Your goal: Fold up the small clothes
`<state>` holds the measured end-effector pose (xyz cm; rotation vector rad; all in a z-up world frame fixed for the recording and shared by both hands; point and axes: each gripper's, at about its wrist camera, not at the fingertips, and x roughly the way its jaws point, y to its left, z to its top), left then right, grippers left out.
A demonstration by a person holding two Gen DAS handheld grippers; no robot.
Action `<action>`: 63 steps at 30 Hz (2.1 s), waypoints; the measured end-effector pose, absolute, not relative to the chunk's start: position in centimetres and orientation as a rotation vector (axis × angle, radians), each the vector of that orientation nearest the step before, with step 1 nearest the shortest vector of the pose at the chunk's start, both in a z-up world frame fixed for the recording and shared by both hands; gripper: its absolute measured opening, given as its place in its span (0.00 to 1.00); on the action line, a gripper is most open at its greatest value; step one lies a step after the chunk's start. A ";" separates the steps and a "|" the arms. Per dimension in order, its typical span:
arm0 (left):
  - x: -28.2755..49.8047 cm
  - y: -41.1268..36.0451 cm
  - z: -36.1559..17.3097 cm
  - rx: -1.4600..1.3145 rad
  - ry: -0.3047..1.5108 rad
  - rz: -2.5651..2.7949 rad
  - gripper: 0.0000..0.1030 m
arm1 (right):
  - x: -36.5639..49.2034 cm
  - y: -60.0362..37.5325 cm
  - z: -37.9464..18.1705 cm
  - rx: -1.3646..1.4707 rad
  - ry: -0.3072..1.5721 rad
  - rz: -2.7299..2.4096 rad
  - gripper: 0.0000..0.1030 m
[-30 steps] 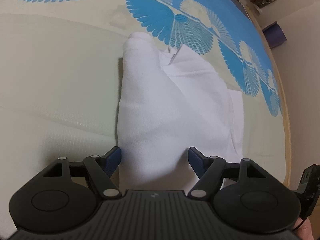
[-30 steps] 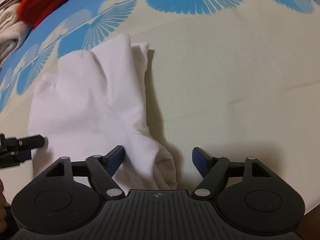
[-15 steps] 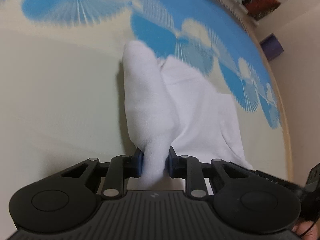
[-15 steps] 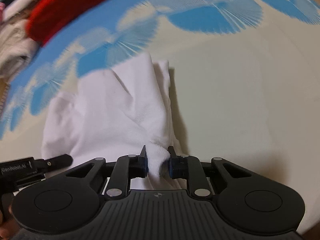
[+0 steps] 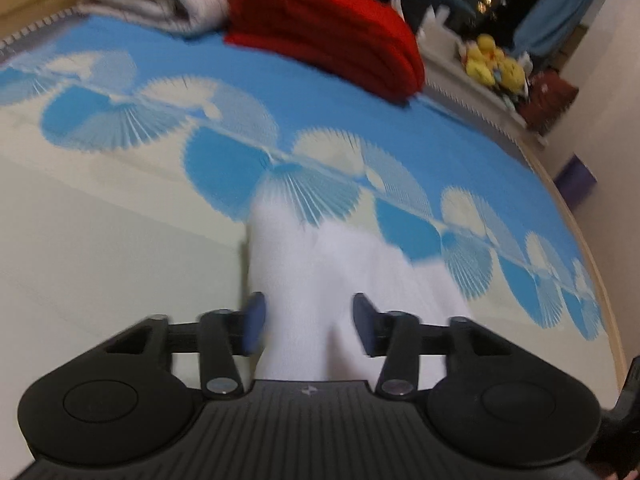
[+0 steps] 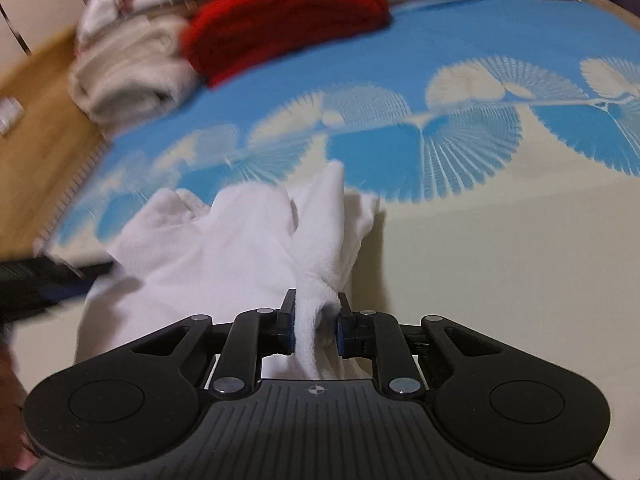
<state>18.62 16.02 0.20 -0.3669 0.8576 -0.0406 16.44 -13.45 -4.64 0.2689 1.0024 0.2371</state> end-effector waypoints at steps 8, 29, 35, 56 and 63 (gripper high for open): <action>18.8 13.0 -3.6 -0.219 1.137 -0.208 0.25 | 16.4 -13.5 -5.9 0.175 1.094 0.086 0.24; 13.8 8.4 -3.5 0.110 1.096 -0.084 0.65 | 15.1 -15.5 -5.7 -0.024 1.184 -0.022 0.31; 9.2 8.2 3.9 0.070 0.850 -0.001 0.83 | 12.1 -17.7 1.4 -0.032 0.947 -0.001 0.59; -3.4 3.3 3.6 0.037 0.785 0.185 0.99 | -0.7 -20.0 5.2 -0.014 0.695 0.091 0.90; -1.5 4.8 2.0 -0.078 0.862 0.188 0.99 | -0.7 -19.4 4.7 -0.025 0.714 0.094 0.91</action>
